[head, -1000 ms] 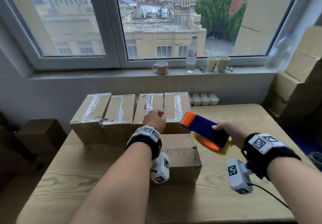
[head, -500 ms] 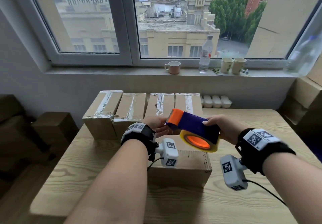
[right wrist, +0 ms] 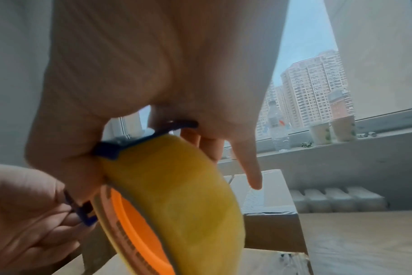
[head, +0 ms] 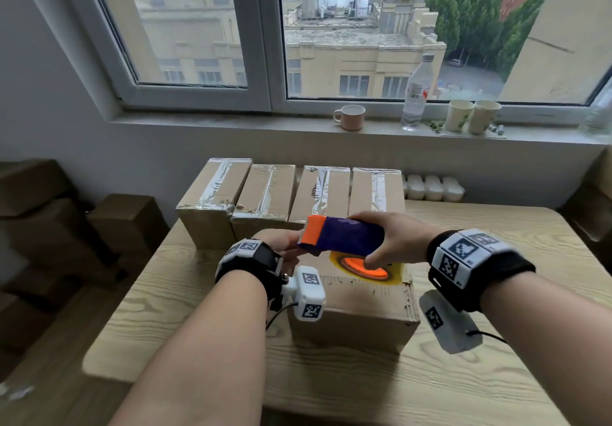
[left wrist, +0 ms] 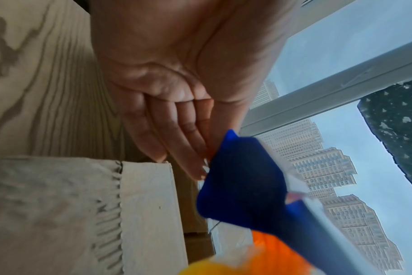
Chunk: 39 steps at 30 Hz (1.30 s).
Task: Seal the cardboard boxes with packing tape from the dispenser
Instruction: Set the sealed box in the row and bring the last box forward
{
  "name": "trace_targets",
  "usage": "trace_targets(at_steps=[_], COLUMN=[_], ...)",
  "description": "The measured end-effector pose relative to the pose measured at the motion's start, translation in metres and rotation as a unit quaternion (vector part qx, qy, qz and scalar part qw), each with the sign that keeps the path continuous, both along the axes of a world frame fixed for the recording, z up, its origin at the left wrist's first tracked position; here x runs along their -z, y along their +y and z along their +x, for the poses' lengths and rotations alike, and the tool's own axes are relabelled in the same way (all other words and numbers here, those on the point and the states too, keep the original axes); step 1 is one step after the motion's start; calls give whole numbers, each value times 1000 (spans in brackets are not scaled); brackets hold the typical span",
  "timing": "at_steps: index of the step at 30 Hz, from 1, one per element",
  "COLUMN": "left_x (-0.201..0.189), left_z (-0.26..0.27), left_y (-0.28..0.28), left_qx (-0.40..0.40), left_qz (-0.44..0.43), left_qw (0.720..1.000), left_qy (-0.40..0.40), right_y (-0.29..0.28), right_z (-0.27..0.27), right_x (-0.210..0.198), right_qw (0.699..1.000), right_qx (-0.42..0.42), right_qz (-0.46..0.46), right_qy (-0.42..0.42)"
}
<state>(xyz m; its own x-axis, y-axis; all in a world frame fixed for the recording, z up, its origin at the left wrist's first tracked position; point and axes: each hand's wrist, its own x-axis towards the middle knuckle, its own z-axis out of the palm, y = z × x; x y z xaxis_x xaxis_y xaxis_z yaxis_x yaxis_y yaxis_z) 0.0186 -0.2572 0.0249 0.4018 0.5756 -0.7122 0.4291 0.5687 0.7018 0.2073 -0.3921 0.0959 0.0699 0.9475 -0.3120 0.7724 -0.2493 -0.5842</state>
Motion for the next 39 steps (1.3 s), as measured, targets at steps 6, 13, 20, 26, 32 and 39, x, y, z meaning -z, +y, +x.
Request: trace_targets(at_steps=[6,13,20,26,32,39], left_x=[22,46,57,59,49,67], left_z=[-28,-44,-34,-27,-20,-21], left_y=[-5,-14,-9,-5,-8,-8], left_qx=[-140,-138,-153,-180,-181,-162], left_qz=[97,71,74,68,15,48], left_qw=[985,987,983,979,983,984], left_qy=[14,30,71,71,42,52], right_y=[-3,-11,-12,-7,3,7], right_z=[0,11,5,4,2,-3], right_x=[-5,-14,0,3,5,5], right_qw=[997,982,978,976,980,972], right_qx=[-45,-60,-68,-69,-66,-82], right_qz=[-27,-86,-78,-82,-86,-86], right_qy=[-62,-157,-182,-190,-168,-202])
